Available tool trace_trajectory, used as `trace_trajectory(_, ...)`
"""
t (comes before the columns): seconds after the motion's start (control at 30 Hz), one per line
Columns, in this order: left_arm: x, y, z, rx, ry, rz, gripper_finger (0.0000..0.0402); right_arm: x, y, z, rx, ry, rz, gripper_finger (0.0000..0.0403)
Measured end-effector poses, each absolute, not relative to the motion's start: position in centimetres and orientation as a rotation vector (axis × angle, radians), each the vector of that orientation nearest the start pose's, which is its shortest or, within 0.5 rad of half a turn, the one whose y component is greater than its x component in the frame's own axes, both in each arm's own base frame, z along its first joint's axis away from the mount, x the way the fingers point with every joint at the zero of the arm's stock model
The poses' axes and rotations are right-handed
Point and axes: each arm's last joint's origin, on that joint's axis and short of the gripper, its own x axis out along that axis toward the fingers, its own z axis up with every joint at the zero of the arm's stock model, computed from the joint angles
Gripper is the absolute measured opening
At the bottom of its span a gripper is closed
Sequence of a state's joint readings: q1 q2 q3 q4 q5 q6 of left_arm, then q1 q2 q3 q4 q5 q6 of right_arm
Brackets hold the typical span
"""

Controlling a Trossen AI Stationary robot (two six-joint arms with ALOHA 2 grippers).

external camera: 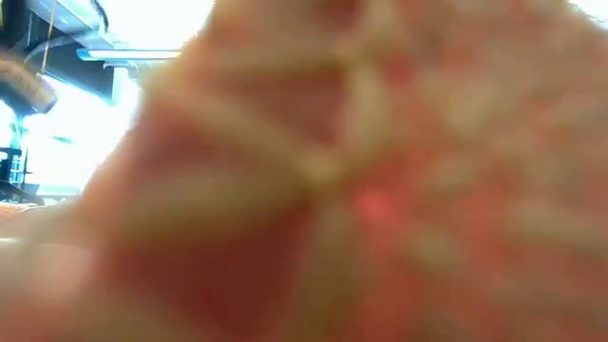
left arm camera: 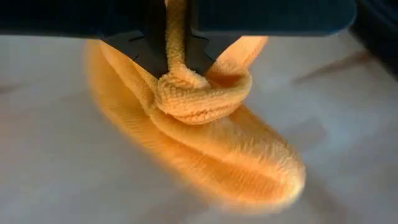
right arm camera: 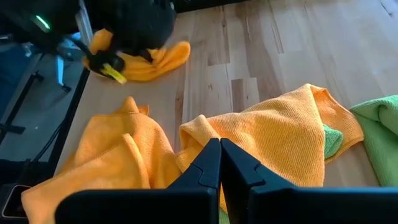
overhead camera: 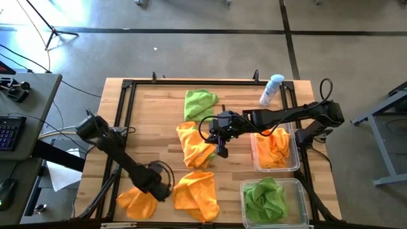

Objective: Sort microfiber towel by color & place in baskets
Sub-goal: Put the yellow towel into the top transparent bin

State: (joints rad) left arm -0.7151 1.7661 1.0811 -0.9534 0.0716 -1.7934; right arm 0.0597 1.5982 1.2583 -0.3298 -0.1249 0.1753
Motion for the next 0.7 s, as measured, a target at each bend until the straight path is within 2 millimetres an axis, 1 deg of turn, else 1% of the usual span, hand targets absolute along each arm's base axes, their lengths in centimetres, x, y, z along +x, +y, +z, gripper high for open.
trace_trajectory(0.07,21.9,-18.9,18.1,-0.840,1.378,0.856,0.0015,35.3,2.4,28.2,0.201,0.685,0.106,0.0000)
trace_trajectory(0.1,21.6,-18.3,19.4,-0.832,1.333,0.855,0.0011,35.3,2.4,28.2,0.218,0.687,0.097,0.0000)
trace_trajectory(0.17,20.6,-17.0,21.4,-0.803,1.252,0.867,0.0005,35.3,2.4,28.2,0.235,0.687,0.091,0.0000)
trace_trajectory(0.3,19.3,-14.4,25.6,-0.796,1.028,0.803,0.0003,35.3,2.4,28.2,0.236,0.686,0.090,0.0000)
trace_trajectory(0.37,18.7,-12.9,27.2,-0.765,0.938,0.776,0.0002,35.3,2.4,28.3,0.235,0.681,0.086,0.0000)
trace_trajectory(0.43,18.3,-11.6,28.5,-0.727,0.856,0.743,0.0002,35.4,2.4,28.3,0.244,0.674,0.067,0.0000)
trace_trajectory(0.53,17.6,-9.5,30.1,-0.655,0.780,0.710,0.0001,35.5,2.2,28.5,0.282,0.642,-0.018,0.0000)
trace_trajectory(0.7,17.0,-6.3,31.7,-0.529,0.763,0.679,0.0001,36.0,1.8,29.2,0.314,0.528,-0.143,0.0000)
